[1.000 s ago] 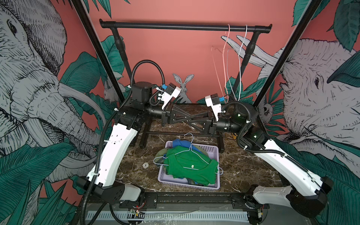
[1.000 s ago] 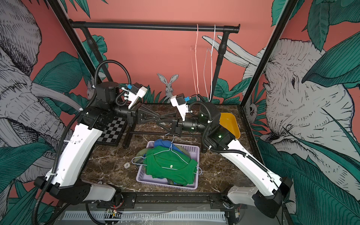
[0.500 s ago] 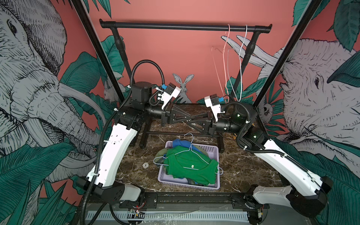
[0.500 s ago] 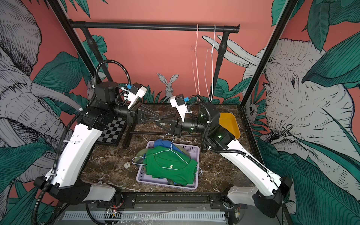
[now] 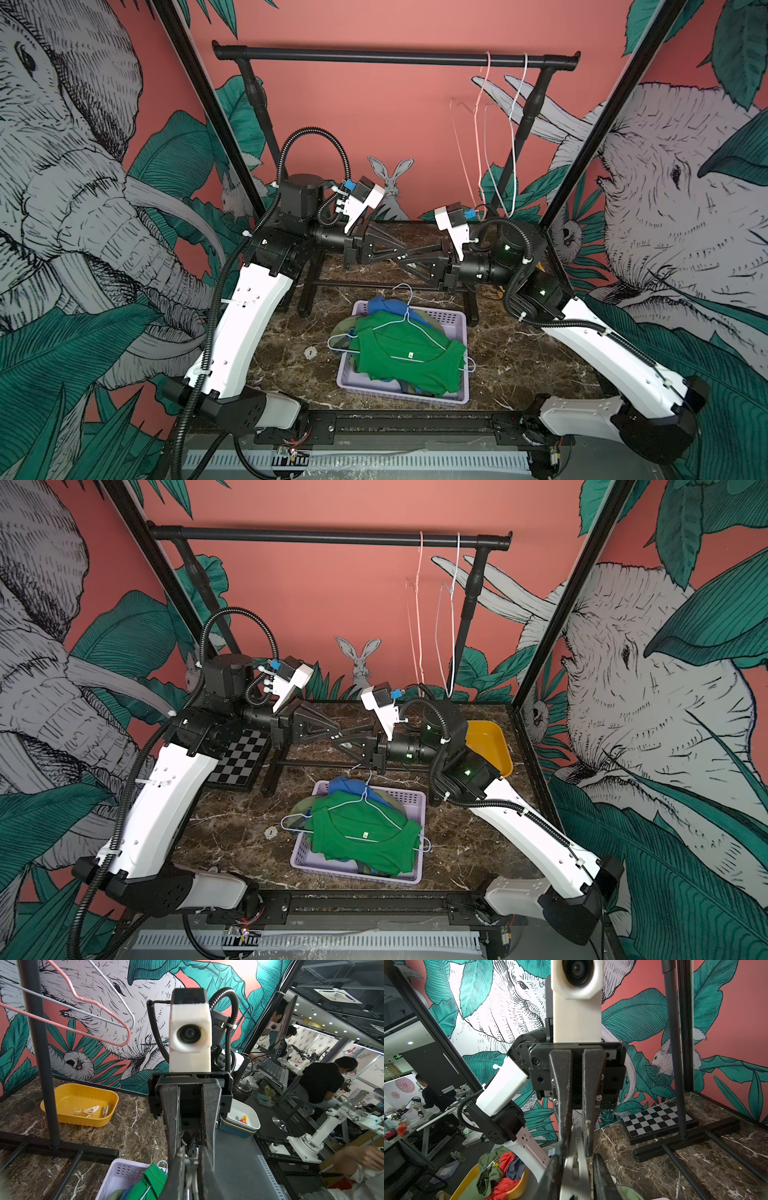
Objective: Remove the clothespins securing tank tops to the hanger
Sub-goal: Place the clothespin in the storage box.
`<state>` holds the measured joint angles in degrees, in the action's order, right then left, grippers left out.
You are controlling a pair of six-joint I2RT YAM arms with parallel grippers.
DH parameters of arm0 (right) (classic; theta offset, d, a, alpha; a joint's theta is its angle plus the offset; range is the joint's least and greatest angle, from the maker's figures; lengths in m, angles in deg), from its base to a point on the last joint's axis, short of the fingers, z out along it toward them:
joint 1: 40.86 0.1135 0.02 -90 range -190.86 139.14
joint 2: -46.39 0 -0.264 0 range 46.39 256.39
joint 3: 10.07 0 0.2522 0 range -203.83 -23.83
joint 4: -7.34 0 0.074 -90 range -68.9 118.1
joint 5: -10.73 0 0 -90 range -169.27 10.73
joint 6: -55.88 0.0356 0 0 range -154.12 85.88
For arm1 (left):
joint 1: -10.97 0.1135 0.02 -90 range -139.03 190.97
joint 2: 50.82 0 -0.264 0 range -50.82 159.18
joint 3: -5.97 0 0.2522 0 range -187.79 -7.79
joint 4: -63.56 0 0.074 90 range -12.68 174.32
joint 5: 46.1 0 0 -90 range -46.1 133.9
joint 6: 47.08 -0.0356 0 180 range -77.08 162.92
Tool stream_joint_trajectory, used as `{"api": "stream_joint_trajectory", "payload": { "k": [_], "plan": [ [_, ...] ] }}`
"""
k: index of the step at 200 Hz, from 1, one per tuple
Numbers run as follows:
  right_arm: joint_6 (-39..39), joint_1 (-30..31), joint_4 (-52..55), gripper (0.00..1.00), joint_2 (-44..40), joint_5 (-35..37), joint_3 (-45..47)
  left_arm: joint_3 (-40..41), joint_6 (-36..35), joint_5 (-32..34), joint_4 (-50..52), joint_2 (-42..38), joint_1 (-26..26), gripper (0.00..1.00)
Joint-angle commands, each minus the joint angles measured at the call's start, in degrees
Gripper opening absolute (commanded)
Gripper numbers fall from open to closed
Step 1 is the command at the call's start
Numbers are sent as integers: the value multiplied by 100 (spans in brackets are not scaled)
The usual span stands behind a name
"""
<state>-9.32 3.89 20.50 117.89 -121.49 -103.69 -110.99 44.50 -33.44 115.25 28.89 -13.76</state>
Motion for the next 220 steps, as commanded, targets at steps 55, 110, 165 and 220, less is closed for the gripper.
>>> {"api": "stream_joint_trajectory", "payload": {
  "k": [55, 110, 165, 220],
  "plan": [
    [-262, 29, 302, 0, -323, 437, 204, -919, -1045, 343, 977, -124, 6, 83],
    [-336, -65, 1052, 0, -975, 1080, 1348, -1462, -1659, 2252, 1684, -241, 87, 88],
    [310, -999, 964, 0, -1880, 1415, 3308, -1032, -2291, 2541, 2306, -587, 96, 89],
    [660, -2493, 1410, 0, -1657, 2526, 3594, -485, -3104, 2698, 2956, -929, 99, 87]
  ]
}}
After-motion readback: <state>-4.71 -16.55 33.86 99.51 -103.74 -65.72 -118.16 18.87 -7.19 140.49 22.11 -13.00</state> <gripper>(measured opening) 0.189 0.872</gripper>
